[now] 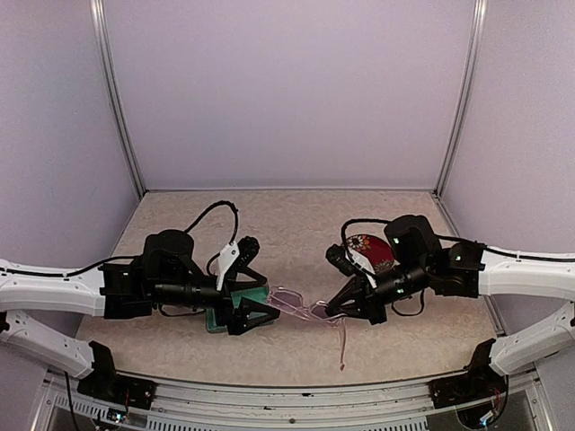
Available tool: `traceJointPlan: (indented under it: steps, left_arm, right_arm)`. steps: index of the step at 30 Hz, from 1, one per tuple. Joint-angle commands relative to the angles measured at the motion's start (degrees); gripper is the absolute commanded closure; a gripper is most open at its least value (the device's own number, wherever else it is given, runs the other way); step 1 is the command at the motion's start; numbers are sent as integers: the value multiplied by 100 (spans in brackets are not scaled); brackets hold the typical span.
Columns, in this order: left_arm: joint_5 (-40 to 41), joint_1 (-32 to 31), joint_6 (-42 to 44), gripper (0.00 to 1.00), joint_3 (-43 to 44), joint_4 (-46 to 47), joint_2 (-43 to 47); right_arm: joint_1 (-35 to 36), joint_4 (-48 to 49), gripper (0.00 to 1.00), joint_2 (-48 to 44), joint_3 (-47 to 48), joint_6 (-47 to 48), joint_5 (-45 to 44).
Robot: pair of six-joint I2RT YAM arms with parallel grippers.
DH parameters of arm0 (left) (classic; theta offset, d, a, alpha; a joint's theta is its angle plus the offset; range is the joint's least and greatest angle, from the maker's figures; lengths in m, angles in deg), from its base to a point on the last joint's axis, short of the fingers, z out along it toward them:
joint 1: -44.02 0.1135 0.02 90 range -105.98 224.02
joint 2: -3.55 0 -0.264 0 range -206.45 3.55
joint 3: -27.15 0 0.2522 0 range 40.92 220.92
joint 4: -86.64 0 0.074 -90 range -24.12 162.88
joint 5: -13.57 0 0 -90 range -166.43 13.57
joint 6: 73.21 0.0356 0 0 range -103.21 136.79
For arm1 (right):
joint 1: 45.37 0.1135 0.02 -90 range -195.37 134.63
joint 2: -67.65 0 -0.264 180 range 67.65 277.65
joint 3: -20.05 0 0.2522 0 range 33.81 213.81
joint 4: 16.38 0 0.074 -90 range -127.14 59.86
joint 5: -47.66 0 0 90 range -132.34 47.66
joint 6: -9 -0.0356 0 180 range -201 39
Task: Organize the sunglasses
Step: Pass from the right arm to the left
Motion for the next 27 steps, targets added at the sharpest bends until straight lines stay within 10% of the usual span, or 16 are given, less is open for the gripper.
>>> traceJointPlan:
  steps: [1, 27]
  left_arm:
    - [-949, 39, 140, 10, 81, 296, -259]
    - [-2168, 292, -344, 66, 148, 951, -880]
  right_arm:
    - [66, 155, 100, 143, 163, 104, 356]
    - [130, 327, 100, 511, 102, 136, 585]
